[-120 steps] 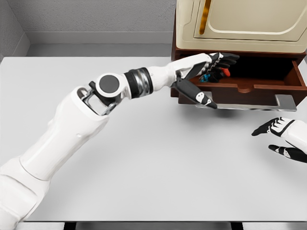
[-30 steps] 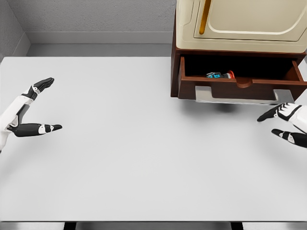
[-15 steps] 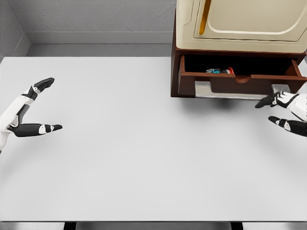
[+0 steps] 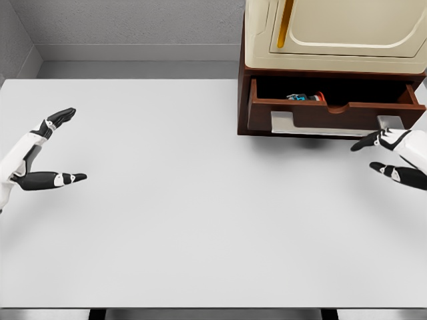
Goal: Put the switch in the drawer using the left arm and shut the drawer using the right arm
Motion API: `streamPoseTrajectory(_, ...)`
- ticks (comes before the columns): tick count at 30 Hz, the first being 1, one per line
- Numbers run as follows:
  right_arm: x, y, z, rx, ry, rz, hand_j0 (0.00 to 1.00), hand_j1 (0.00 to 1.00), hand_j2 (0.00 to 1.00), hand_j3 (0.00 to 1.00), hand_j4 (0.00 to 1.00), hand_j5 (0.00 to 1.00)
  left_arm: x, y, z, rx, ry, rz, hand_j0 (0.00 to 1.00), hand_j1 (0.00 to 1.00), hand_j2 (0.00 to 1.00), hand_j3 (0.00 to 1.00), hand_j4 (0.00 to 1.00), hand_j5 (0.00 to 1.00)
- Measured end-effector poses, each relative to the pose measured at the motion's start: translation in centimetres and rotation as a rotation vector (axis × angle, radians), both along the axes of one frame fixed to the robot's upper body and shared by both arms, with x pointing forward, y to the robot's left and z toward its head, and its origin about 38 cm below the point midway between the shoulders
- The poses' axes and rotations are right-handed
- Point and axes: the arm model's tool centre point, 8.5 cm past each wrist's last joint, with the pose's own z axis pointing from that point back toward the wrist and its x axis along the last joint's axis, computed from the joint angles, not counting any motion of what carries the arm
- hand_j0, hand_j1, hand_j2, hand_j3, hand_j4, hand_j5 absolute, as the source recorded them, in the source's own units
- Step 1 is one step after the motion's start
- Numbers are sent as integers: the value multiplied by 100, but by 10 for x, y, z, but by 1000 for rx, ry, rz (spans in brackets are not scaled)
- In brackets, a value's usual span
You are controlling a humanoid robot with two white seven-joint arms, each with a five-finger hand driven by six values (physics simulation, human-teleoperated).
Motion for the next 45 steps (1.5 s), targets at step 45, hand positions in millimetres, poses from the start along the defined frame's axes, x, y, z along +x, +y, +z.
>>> streamPoseTrajectory(45, -9, 3, 2, 23, 76, 30, 54, 54, 54, 54, 54, 54, 0, 0, 0, -1, 0, -1, 100, 100, 100, 100, 100, 100)
